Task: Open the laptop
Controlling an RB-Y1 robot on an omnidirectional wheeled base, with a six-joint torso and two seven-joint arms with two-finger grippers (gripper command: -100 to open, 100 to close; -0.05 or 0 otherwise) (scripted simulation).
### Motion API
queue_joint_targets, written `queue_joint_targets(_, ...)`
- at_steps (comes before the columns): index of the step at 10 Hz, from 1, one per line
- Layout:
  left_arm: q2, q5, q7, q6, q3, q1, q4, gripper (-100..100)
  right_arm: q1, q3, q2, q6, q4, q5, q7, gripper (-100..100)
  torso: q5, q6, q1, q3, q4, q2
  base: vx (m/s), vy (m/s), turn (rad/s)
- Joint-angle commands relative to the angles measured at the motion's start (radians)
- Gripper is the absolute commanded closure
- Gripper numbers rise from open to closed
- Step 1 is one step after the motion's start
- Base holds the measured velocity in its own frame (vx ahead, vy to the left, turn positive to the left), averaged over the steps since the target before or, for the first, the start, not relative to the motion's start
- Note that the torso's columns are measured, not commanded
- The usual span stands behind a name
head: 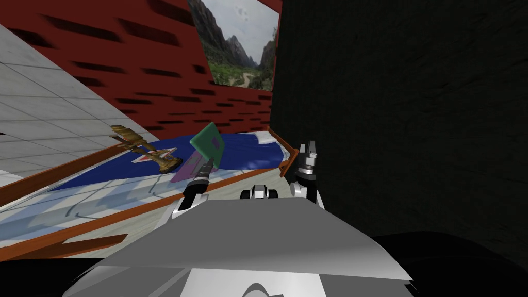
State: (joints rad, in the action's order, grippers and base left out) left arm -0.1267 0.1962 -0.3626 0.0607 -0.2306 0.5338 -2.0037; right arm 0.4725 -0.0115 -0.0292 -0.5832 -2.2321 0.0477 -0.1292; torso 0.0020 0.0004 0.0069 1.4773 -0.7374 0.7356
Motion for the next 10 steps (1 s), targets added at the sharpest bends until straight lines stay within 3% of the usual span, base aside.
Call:
queue_joint_targets(1,0.0,0.0,0.0,-0.003,0.0,0.0,-0.002,100,0.0,0.0,0.0,0.0,0.0,0.0,0.0,0,-0.001,0.0,-0.003,-0.001,0.0,0.003,0.011,0.001,-0.008)
queue_joint_targets(4,0.03,-0.054,0.058,-0.01,0.016,-0.036,0.01,100,0.0,0.0,0.0,0.0,0.0,0.0,0.0,0,0.007,0.0,0.004,-0.004,0.0,0.005,-0.046,0.068,0.027)
queue_joint_targets(9,0.076,-0.135,0.145,-0.023,0.037,-0.087,0.033,100,0.0,0.0,0.0,0.0,0.0,0.0,0.0,0,0.0,-0.001,-0.004,0.0,0.0,0.001,-0.046,0.08,0.023)
queue_joint_targets(10,0.069,-0.124,0.13,-0.024,0.035,-0.083,0.029,100,0.0,0.0,0.0,0.0,0.0,0.0,0.0,0,-0.001,0.0,-0.005,-0.001,0.0,0.002,-0.024,0.034,-0.001)
